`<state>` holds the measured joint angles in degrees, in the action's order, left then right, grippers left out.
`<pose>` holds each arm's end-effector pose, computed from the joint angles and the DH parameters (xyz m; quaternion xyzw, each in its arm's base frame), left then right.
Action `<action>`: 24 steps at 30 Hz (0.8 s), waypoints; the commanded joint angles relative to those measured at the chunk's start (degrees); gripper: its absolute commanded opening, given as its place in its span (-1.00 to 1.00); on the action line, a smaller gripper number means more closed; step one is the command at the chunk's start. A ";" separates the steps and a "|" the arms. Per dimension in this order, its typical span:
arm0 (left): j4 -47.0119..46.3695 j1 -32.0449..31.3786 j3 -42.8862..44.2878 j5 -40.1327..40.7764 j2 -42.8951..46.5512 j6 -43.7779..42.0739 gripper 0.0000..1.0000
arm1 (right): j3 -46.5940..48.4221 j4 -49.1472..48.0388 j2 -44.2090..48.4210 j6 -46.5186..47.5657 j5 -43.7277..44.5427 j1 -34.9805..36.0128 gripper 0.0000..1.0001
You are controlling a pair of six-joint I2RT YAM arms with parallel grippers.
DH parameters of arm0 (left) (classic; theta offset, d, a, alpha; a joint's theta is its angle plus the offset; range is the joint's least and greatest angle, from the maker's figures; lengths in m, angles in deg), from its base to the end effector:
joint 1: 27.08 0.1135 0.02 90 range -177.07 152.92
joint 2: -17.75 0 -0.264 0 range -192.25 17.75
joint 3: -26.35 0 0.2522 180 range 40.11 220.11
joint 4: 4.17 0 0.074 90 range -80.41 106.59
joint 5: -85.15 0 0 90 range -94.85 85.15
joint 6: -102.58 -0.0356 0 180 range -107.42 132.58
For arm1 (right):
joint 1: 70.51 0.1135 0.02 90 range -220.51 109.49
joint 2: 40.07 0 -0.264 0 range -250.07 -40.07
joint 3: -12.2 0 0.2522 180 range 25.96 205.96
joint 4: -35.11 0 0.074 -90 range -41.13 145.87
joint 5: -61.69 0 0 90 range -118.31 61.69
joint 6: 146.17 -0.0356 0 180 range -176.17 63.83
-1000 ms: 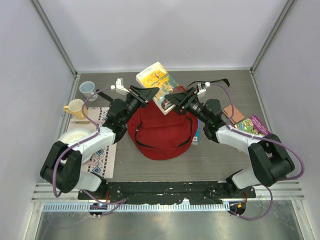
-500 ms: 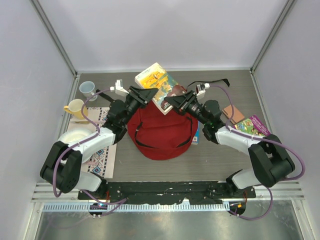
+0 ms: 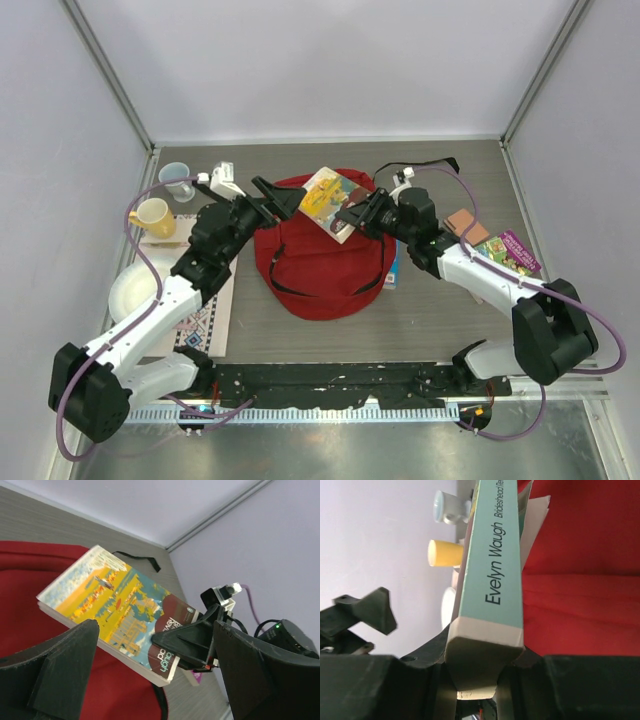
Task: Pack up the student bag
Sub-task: Pick up the book from the center of the board, then place the book in the student bag.
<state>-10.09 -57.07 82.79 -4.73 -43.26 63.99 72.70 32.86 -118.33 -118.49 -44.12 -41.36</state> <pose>0.2192 -0.1264 0.3269 -0.1306 0.6864 -0.4659 0.5428 0.2667 0.1598 0.2661 0.1453 0.7794 0.5057 0.3400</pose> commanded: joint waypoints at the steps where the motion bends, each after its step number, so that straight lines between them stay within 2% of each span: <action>1: 9.92 -0.15 3.73 2.78 1.07 -8.43 0.99 | 4.24 -0.60 1.35 4.49 0.35 -0.05 -0.98; 6: 10.54 -0.15 3.03 3.22 1.25 -8.18 0.99 | 2.39 -1.13 3.02 4.40 1.48 -0.06 -0.98; 12: 10.37 -0.15 3.03 2.78 0.55 -7.83 0.99 | 2.30 2.82 4.52 5.98 4.12 -0.05 -0.98; 24: 10.37 -0.15 2.94 2.52 0.72 -7.56 0.99 | 2.74 4.41 4.61 6.95 3.60 -0.05 -0.99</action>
<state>0.95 -57.07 84.47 -2.72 -42.89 57.26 72.70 44.29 -117.31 -112.20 -40.60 -41.42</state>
